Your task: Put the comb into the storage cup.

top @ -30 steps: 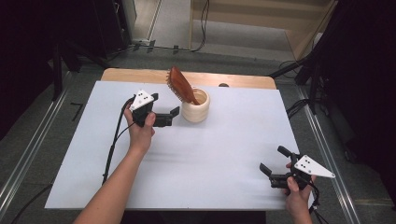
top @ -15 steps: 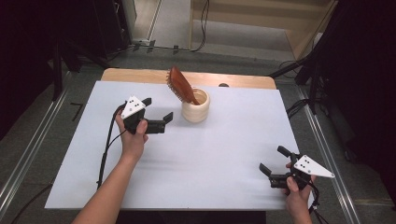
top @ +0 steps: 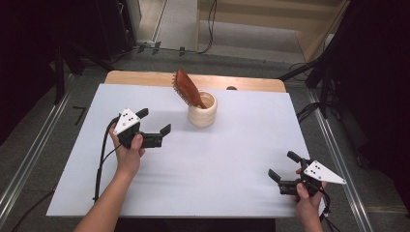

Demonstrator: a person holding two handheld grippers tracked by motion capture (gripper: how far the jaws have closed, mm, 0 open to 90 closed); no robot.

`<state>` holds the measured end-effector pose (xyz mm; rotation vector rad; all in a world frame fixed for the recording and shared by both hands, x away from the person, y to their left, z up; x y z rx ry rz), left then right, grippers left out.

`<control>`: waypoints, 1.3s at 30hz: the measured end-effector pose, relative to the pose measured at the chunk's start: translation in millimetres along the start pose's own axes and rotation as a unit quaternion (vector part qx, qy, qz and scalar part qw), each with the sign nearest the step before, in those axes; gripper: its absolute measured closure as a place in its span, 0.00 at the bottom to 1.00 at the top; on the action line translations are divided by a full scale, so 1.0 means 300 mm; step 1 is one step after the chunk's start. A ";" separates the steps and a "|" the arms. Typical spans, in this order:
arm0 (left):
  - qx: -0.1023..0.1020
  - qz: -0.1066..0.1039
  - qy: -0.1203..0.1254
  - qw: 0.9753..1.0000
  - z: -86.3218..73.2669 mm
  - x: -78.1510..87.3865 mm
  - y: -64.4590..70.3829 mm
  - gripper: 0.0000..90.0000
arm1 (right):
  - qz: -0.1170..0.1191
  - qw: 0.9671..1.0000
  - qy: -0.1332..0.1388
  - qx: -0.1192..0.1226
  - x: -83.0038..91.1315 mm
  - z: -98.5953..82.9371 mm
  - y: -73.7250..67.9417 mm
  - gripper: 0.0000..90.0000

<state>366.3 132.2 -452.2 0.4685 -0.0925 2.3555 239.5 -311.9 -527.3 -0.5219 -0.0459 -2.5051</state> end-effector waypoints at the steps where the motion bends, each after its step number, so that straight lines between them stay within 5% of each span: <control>1: 0.000 0.001 -0.001 1.000 -0.006 0.008 -0.001 0.00 | 0.000 1.000 0.000 0.000 0.000 0.000 0.000 0.00; 39: 0.002 0.047 -0.004 0.999 -0.168 0.260 -0.069 0.00 | -0.007 1.000 -0.004 0.002 -0.002 -0.003 -0.001 0.00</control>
Point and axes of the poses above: each handheld gripper's, and its own axes: x roughly backward along the jaws, z roughly out of its top, y roughly to its right, the point moved 5 cm from there along -x, roughly forward along the jaws, and after that the axes turned 7 degrees about -y, right-handed, at the moved point
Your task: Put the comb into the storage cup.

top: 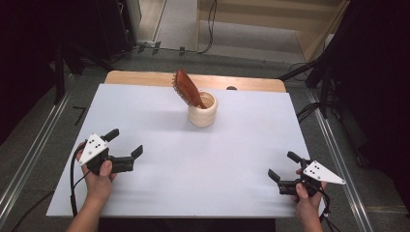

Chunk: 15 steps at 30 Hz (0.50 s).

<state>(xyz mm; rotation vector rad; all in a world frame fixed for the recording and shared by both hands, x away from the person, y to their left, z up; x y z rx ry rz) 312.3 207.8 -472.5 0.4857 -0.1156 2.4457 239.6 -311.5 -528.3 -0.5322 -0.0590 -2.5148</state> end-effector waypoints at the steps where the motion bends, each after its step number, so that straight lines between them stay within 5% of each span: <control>1: 0.003 0.000 0.001 1.000 -0.003 0.005 -0.002 0.00 | 0.001 1.000 0.000 0.001 0.000 0.000 0.000 0.00; 15: 0.003 0.013 -0.007 1.000 -0.060 0.072 -0.037 0.00 | -0.001 1.000 -0.001 -0.002 0.002 -0.001 -0.001 0.00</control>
Point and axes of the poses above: each handheld gripper's, and its own axes: x roughly backward along the jaws, z roughly out of its top, y roughly to its right, the point moved 5 cm from there along -x, roughly forward along the jaws, and after that the axes turned 7 degrees about -y, right-handed, at the moved point
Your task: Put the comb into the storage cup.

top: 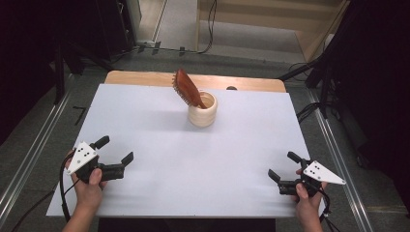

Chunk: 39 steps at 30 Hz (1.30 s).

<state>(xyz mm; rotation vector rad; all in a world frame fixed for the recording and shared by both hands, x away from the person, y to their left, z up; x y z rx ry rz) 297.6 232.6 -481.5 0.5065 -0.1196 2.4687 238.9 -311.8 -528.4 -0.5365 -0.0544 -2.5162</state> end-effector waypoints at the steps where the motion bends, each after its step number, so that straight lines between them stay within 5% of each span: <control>1: 0.001 0.001 -0.001 1.000 -0.004 0.004 -0.002 0.00 | 0.000 1.000 0.000 0.000 0.000 0.000 0.000 0.00; 16: 0.007 0.016 -0.017 1.000 -0.072 0.062 -0.037 0.00 | 0.000 1.000 -0.001 0.001 0.000 -0.001 -0.001 0.00; 39: 0.006 0.044 -0.012 0.999 -0.105 0.154 -0.124 0.00 | 0.001 1.000 -0.001 0.001 0.000 -0.002 0.001 0.00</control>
Point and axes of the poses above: each handheld gripper's, and its own axes: x roughly backward along the jaws, z roughly out of its top, y roughly to its right, the point moved 5 cm from there along -x, roughly forward along the jaws, and after that the axes turned 7 degrees about -y, right-handed, at the moved point
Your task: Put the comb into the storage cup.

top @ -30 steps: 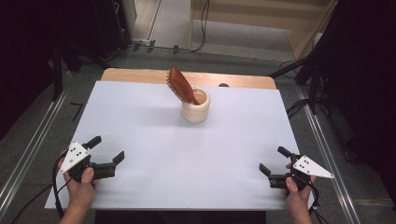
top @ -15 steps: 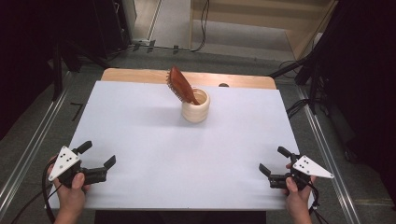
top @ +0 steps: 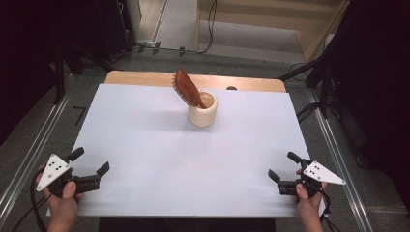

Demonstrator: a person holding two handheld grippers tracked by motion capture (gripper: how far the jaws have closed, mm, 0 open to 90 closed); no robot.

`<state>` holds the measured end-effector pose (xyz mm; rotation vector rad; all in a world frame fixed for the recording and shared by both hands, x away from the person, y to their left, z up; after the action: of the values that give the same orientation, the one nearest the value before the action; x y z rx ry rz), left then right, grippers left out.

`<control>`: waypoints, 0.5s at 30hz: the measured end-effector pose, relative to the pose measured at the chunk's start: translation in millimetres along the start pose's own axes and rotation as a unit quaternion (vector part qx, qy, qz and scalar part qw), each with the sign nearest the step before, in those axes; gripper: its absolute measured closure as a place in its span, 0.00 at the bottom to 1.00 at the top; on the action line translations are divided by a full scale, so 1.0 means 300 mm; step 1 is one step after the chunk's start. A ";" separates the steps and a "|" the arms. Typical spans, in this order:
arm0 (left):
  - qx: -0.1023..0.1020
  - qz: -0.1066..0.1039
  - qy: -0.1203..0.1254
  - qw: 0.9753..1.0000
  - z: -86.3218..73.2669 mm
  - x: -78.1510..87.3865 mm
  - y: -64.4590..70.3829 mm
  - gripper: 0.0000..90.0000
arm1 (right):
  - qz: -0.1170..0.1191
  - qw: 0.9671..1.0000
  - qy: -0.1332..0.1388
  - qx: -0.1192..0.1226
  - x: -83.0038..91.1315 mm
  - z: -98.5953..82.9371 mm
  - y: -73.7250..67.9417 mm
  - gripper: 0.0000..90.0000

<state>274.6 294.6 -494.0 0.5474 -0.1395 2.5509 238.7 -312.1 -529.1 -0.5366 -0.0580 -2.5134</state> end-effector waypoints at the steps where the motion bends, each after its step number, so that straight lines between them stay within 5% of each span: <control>1: 0.001 -0.001 0.001 1.000 -0.001 0.002 -0.003 0.00 | 0.000 1.000 0.000 0.000 0.000 0.000 0.001 0.00; 15: 0.017 0.004 0.005 1.000 -0.025 -0.004 -0.024 0.00 | -0.001 1.000 0.002 -0.004 -0.001 -0.001 0.003 0.00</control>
<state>276.6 301.7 -501.4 0.5487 -0.0957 2.5683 239.5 -312.7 -529.5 -0.5353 -0.0479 -2.5174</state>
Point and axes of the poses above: each handheld gripper's, and its own axes: x roughly backward along the jaws, z roughly out of its top, y roughly to its right, the point moved 5 cm from there along -x, roughly forward along the jaws, and after that the axes turned 7 degrees about -y, right-handed, at the moved point
